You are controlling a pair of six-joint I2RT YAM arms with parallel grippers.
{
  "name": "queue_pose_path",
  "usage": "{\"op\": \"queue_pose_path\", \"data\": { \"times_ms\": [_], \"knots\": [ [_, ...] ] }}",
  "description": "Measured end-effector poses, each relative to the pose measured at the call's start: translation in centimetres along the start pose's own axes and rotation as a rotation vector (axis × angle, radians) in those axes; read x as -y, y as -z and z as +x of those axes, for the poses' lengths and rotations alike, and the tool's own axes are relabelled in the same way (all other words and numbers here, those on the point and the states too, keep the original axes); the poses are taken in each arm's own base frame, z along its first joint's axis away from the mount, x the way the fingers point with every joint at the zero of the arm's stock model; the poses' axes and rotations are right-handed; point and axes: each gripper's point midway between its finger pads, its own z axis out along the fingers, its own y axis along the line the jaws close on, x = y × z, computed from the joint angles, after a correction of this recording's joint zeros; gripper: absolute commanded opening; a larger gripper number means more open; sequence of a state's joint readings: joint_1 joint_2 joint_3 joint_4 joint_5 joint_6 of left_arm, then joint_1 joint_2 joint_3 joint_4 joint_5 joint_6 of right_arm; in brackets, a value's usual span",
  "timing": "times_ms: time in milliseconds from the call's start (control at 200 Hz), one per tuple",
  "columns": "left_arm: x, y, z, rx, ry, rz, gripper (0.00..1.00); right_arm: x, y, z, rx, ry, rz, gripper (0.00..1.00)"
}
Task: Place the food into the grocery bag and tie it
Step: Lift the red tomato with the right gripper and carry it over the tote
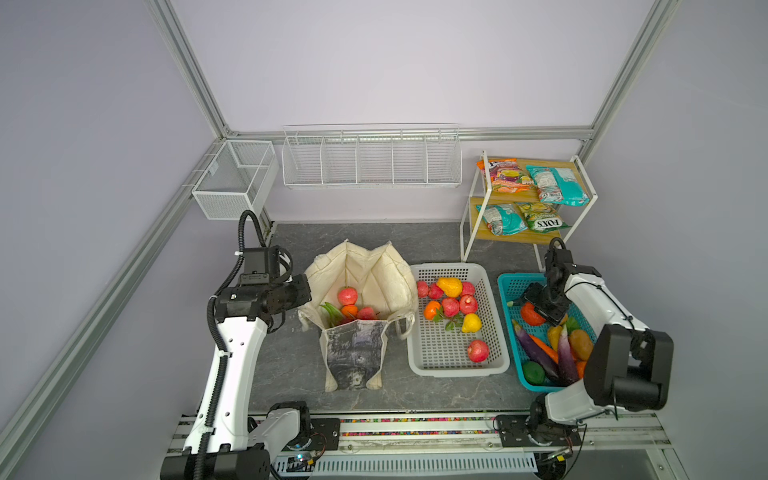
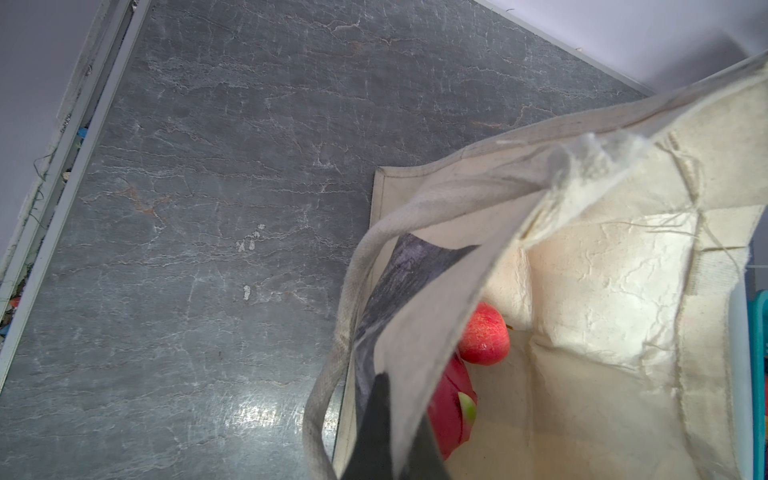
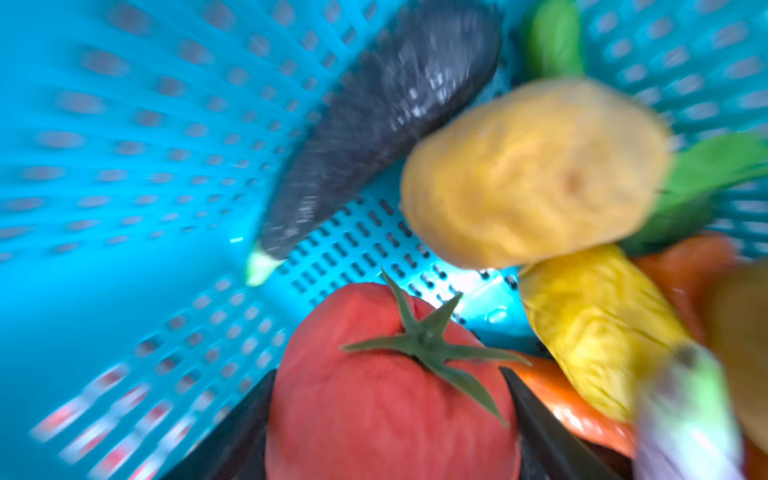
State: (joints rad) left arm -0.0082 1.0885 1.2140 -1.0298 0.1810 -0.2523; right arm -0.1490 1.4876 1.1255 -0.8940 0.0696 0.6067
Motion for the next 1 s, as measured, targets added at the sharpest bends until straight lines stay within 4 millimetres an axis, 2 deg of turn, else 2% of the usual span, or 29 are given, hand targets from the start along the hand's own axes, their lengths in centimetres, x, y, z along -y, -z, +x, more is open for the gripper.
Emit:
{"op": "queue_pose_path", "data": {
  "times_ms": [105, 265, 425, 520, 645, 735, 805, 890, 1000],
  "knots": [
    [0.0, 0.0, 0.0, 0.0, 0.0, 0.0, 0.0, -1.1, 3.7, -0.7, 0.062, 0.005, -0.068, 0.56],
    [0.0, 0.0, 0.0, 0.0, 0.0, 0.0, 0.0, -4.1, 11.2, -1.1, 0.183, 0.05, -0.225, 0.56],
    [0.0, 0.0, 0.0, 0.0, 0.0, 0.0, 0.0, -9.1, 18.6, 1.0, 0.249, 0.169, -0.423, 0.56],
    [0.0, 0.0, 0.0, 0.0, 0.0, 0.0, 0.0, -11.9, 22.2, 2.6, 0.27, 0.245, -0.528, 0.56],
    [0.0, 0.0, 0.0, 0.0, 0.0, 0.0, 0.0, -16.3, 26.6, 6.6, 0.258, 0.385, -0.675, 0.56],
    [0.0, 0.0, 0.0, 0.0, 0.0, 0.0, 0.0, -19.3, 28.2, 10.2, 0.216, 0.495, -0.746, 0.56],
    [0.0, 0.0, 0.0, 0.0, 0.0, 0.0, 0.0, -21.4, 29.0, 12.5, 0.19, 0.564, -0.78, 0.56],
    [0.0, 0.0, 0.0, 0.0, 0.0, 0.0, 0.0, -24.7, 29.8, 16.4, 0.146, 0.673, -0.823, 0.57],
    [0.0, 0.0, 0.0, 0.0, 0.001, 0.001, 0.0, -28.2, 29.3, 21.1, 0.088, 0.787, -0.847, 0.57]
  ]
}}
